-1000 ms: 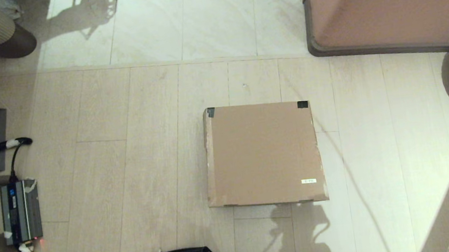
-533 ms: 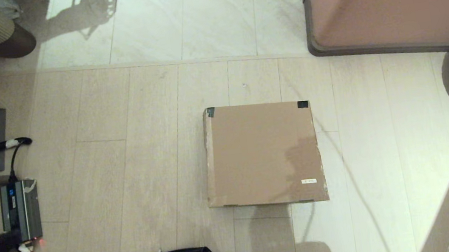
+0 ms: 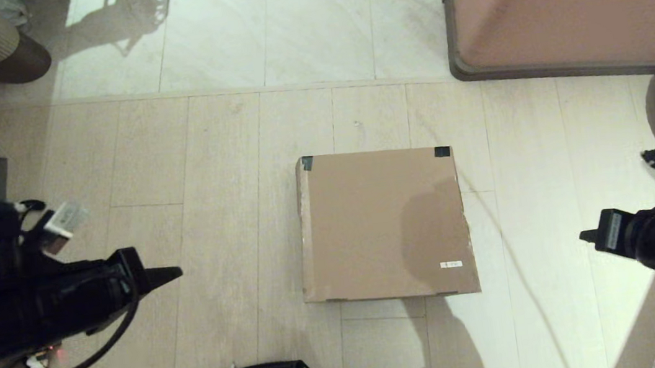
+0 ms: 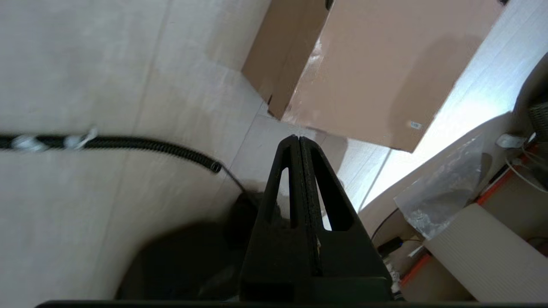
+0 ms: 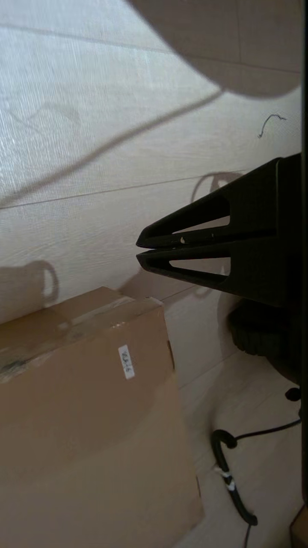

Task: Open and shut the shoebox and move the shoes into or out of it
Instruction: Open the shoe box

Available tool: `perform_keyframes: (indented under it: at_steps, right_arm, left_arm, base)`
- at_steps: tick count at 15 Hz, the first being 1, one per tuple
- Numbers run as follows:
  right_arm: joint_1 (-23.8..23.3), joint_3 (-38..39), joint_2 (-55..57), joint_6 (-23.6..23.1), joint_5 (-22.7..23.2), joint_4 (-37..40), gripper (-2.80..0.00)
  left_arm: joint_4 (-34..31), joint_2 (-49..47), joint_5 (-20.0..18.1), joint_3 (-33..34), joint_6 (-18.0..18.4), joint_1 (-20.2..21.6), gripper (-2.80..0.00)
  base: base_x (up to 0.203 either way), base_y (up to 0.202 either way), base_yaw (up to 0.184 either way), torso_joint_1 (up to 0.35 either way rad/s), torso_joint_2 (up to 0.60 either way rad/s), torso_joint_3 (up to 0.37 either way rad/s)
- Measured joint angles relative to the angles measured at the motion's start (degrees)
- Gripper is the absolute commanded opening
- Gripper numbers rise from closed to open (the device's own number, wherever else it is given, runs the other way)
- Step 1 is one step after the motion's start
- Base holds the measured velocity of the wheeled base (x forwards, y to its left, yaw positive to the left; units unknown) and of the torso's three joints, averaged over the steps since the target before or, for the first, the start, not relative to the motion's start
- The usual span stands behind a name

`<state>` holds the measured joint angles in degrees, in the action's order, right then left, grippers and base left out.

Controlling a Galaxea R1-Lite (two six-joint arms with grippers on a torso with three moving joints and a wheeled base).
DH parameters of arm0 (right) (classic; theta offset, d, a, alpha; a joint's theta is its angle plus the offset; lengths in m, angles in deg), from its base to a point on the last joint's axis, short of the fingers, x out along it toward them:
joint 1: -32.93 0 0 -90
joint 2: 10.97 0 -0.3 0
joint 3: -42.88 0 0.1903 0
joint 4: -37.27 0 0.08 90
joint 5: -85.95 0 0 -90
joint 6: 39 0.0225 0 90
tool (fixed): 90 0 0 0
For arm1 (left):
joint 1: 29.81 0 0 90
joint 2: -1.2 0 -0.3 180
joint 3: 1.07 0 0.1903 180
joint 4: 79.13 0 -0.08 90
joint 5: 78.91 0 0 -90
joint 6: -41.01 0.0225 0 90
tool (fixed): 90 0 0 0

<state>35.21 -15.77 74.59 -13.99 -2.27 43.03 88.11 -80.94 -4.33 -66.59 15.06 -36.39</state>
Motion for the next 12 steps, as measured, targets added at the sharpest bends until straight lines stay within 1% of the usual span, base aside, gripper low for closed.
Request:
perform_keyframes:
  at_steps: [2,3,4,6,8,11,12]
  right_arm:
    - [0.3,1.2,6.4,0.4,-0.3,-7.5,-2.80]
    - [0.4,1.8,9.2,0.4,-0.4,-11.5,-2.80]
    - [0.5,2.4,11.5,0.5,-0.4,-14.3,-2.80]
    - [1.4,3.0,15.4,0.6,-0.2,-16.7,-2.80]
    - [2.8,3.0,19.0,0.6,-0.2,-19.5,-2.80]
    - [5.2,2.1,25.4,0.2,-0.6,-28.6,-2.80]
    - [6.1,1.4,27.9,-0.4,-1.1,-32.2,-2.80]
  left_arm:
    - [7.7,-6.2,0.0,0.9,-0.2,-2.5,-2.80]
    - [10.9,-9.2,0.4,1.1,-0.1,-4.5,-2.80]
    - [12.5,-11.6,1.2,1.0,-0.1,-6.2,-2.80]
    - [13.5,-16.6,4.0,-0.9,-0.1,-9.4,-2.80]
    - [13.9,-21.1,7.0,-3.8,0.0,-11.5,-2.80]
    - [15.8,-27.3,9.9,-7.9,0.1,-12.9,-2.80]
    - [16.7,-29.4,11.5,-9.0,0.3,-13.0,-2.80]
  base:
    - [0.000,0.000,0.000,0.000,0.00,0.000]
    - [0.000,0.000,0.000,0.000,0.00,0.000]
    - [0.000,0.000,0.000,0.000,0.00,0.000]
    - [0.000,0.000,0.000,0.000,0.00,0.000]
    - [0.000,0.000,0.000,0.000,0.00,0.000]
    - [0.000,0.000,0.000,0.000,0.00,0.000]
    - [0.000,0.000,0.000,0.000,0.00,0.000]
